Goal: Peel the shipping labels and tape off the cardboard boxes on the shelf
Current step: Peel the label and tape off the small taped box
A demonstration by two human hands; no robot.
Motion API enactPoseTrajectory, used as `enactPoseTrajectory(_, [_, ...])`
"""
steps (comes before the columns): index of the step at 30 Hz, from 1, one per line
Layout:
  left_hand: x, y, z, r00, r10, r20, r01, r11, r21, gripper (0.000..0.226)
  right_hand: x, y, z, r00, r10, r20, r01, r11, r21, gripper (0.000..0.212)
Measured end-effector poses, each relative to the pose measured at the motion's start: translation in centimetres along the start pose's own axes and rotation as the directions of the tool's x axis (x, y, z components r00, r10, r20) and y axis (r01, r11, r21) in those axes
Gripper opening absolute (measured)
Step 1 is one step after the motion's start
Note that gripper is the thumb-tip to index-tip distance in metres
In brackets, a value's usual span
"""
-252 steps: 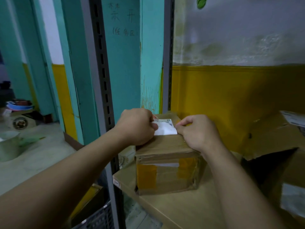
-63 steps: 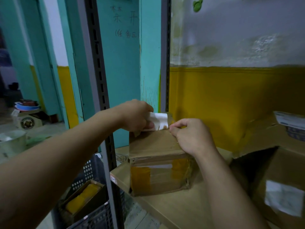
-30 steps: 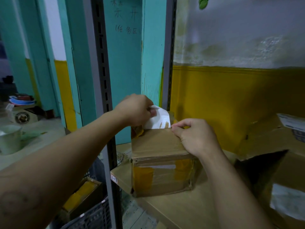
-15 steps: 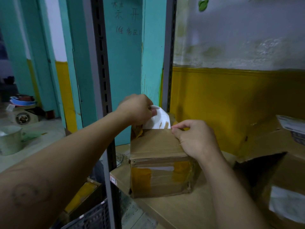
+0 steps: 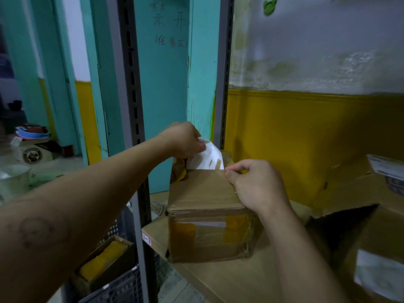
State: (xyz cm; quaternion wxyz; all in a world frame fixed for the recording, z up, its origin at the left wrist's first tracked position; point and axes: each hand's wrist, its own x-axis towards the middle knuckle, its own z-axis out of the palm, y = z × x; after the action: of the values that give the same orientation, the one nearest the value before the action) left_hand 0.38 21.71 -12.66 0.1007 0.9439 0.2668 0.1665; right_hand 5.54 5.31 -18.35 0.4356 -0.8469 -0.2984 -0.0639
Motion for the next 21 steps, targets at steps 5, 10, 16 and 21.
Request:
enactPoseTrajectory(5, [0.12,-0.01,0.33,1.0,-0.023,-0.021,0.023,1.0,-0.005,0.036,0.13,-0.07,0.11,1.0,-0.004,-0.007,0.004,1.0,0.002,0.009])
enactPoseTrajectory(10, [0.17,-0.1,0.31,0.998,-0.063,-0.015,0.062,0.995,-0.081,0.036,0.04,-0.08,-0.01,1.0,-0.005,-0.015,0.005,1.0,-0.027,0.009])
enactPoseTrajectory(16, [0.62,-0.4,0.63,0.995,-0.103,-0.015,0.1,0.986,-0.133,0.039,0.0,-0.21,0.05,1.0,0.0,-0.01,-0.001,1.0,-0.023,0.009])
enactPoseTrajectory(21, [1.03,-0.54,0.97,0.992,-0.121,-0.019,0.117,0.982,-0.146,0.039,-0.05,-0.18,-0.04,1.0,-0.009,-0.015,0.008,0.999,-0.034,0.011])
